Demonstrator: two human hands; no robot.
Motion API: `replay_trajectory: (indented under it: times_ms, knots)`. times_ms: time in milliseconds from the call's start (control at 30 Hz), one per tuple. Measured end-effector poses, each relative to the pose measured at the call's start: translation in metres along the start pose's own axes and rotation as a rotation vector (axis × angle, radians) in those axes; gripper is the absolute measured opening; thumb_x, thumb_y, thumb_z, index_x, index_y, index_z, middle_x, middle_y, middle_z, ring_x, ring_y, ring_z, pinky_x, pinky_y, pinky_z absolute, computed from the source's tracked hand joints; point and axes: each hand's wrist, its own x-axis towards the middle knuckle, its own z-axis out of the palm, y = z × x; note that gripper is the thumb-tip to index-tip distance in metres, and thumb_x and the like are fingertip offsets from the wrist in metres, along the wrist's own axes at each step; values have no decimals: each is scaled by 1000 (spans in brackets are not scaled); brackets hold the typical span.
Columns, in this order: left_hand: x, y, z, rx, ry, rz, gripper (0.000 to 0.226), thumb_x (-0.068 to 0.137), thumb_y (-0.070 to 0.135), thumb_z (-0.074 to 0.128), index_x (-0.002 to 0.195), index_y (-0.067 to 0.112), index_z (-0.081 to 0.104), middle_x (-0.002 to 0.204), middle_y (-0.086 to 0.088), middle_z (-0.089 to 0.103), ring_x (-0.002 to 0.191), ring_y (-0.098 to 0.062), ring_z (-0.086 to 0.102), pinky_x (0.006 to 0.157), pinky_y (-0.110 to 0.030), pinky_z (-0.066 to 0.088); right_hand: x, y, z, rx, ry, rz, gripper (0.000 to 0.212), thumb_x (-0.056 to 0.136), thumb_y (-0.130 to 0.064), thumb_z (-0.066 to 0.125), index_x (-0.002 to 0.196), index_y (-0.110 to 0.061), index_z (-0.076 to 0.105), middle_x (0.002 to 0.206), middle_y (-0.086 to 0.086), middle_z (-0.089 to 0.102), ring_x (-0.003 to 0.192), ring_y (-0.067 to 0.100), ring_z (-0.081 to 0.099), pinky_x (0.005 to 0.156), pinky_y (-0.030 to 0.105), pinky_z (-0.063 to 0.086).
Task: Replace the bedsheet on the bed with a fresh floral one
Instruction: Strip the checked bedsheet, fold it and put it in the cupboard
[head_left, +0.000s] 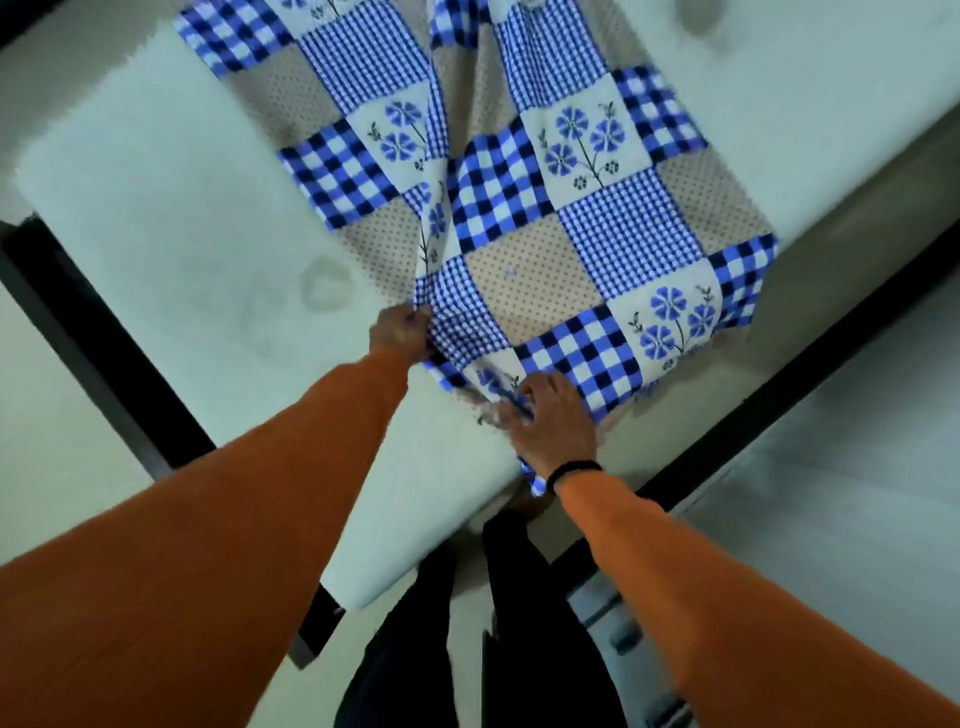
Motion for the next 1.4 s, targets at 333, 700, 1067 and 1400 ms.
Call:
replay_trajectory:
  times_ms: [333, 700, 1067, 1400]
  knots:
    - [39, 8, -19, -69, -198, -33, 80, 63, 87, 54, 83, 11, 69, 87, -16, 75, 84, -34, 74, 83, -49, 61, 167, -102, -15, 159, 163, -82, 26, 104, -36, 51, 110, -12, 58, 109, 8, 59, 93, 26, 56, 82, 46, 52]
    - [198, 171, -49, -925, -267, -404, 78, 100, 69, 33, 100, 1, 70, 86, -16, 74, 78, -29, 69, 73, -39, 56, 404, -170, -90, 129, 169, -232, 21, 106, -23, 47, 122, -15, 59, 109, 9, 64, 86, 26, 60, 81, 43, 55]
    - [330, 287, -93, -1081, -226, -206, 42, 105, 42, 51, 114, 6, 71, 93, -11, 77, 79, -25, 74, 74, -38, 61, 608, -263, -156, -180, 98, -538, 23, 101, -21, 56, 119, -12, 66, 119, 13, 66, 103, 30, 63, 88, 35, 52]
    - [351, 274, -129, -897, -172, -120, 28, 106, 18, 54, 85, 2, 63, 54, -3, 56, 28, -3, 42, 35, -15, 34, 668, -304, -130, -569, 46, -268, 39, 95, -16, 69, 128, -1, 53, 94, 10, 55, 91, 33, 58, 77, 39, 50]
